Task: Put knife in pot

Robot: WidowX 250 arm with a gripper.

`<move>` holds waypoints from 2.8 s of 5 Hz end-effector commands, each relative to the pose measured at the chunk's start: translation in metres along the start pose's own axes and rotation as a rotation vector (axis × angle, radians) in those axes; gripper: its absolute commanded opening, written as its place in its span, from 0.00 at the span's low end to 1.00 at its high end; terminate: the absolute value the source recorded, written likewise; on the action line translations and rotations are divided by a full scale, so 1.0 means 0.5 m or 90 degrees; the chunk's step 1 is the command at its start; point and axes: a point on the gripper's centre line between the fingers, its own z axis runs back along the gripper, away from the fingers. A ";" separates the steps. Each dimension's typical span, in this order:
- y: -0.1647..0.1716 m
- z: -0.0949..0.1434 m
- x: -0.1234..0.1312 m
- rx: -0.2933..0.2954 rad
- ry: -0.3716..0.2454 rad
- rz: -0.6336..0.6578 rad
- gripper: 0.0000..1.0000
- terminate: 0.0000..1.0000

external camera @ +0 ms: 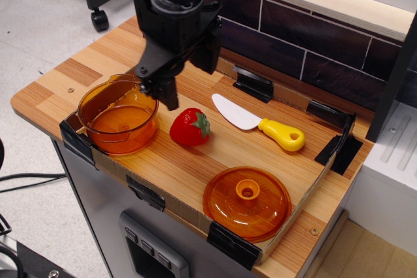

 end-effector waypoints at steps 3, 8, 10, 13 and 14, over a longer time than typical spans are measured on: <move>-0.116 -0.055 -0.123 0.022 0.098 0.107 1.00 0.00; -0.135 -0.149 -0.181 0.076 0.083 0.090 1.00 0.00; -0.118 -0.164 -0.190 0.069 0.078 0.071 1.00 0.00; -0.118 -0.152 -0.183 0.068 0.067 0.010 0.00 0.00; -0.112 -0.132 -0.178 0.058 0.060 -0.035 0.00 0.00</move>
